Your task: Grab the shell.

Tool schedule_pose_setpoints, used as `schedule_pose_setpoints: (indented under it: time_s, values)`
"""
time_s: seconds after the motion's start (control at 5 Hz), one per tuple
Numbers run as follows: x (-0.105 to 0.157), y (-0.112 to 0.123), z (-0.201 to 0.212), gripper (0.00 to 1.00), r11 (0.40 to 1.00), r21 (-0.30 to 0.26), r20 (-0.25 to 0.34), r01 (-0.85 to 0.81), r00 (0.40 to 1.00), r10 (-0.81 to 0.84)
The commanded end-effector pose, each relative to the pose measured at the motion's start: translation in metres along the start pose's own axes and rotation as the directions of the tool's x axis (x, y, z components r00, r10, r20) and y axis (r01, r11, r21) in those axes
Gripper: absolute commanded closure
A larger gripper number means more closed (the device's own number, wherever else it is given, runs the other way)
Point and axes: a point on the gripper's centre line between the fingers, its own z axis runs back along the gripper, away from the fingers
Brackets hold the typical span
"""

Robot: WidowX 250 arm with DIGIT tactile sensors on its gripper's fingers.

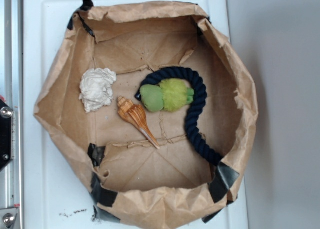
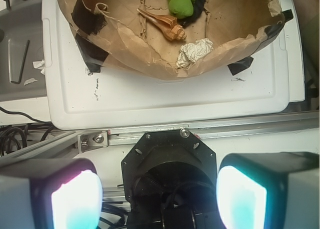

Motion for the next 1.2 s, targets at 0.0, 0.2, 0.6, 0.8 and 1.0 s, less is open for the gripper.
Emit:
schedule_pose_setpoints:
  time_s: [0.0,0.2,0.6,0.8,1.0]
  values:
    - [0.000,0.000,0.000,0.00,1.000,0.000,0.000,0.000,1.000,0.000]
    - [-0.005,0.000,0.006,0.00,1.000,-0.016,0.014,0.009,1.000,-0.009]
    - [-0.035,-0.015,0.015,0.00,0.984,-0.071,-0.021,0.161,0.986,-0.163]
    - [0.017,0.015,0.003,0.00,0.998,-0.034,-0.063,0.055,0.996,-0.057]
    - [0.063,0.018,-0.002,0.00,0.999,-0.013,-0.012,-0.049,0.999,0.049]
